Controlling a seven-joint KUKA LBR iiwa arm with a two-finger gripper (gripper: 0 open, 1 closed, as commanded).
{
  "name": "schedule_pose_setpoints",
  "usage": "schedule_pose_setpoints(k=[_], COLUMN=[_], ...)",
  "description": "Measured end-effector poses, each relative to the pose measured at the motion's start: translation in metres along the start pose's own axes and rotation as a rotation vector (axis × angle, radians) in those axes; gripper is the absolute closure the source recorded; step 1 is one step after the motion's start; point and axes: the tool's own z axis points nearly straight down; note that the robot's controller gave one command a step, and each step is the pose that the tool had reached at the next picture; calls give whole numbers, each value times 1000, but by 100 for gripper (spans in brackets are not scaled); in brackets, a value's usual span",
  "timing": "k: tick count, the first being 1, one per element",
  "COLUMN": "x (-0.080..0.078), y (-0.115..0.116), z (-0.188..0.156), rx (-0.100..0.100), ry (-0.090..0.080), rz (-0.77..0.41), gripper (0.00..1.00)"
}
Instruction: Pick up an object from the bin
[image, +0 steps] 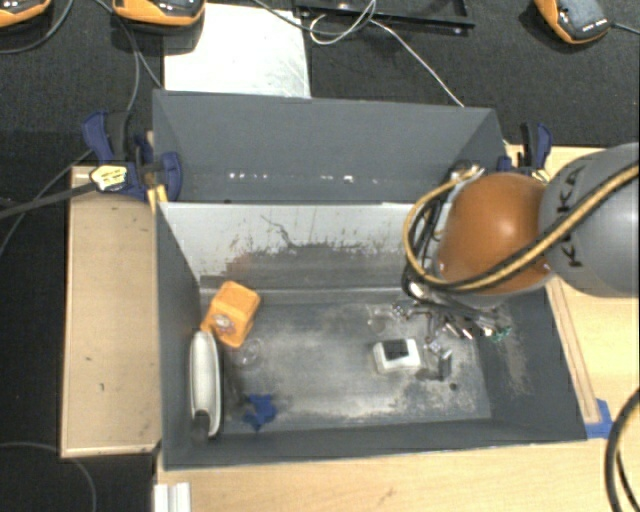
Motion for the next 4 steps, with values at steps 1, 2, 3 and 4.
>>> schedule_pose_setpoints(k=[1, 2, 3, 4], x=[-5, 3, 3, -14], y=[-3, -14, -14, -24], z=[40, 42, 42, -24], rx=[9, 1, 1, 7], ry=[-6, -1, -1, -8], rz=[-268, -120, -121, -128], gripper=[0, 100, 100, 100])
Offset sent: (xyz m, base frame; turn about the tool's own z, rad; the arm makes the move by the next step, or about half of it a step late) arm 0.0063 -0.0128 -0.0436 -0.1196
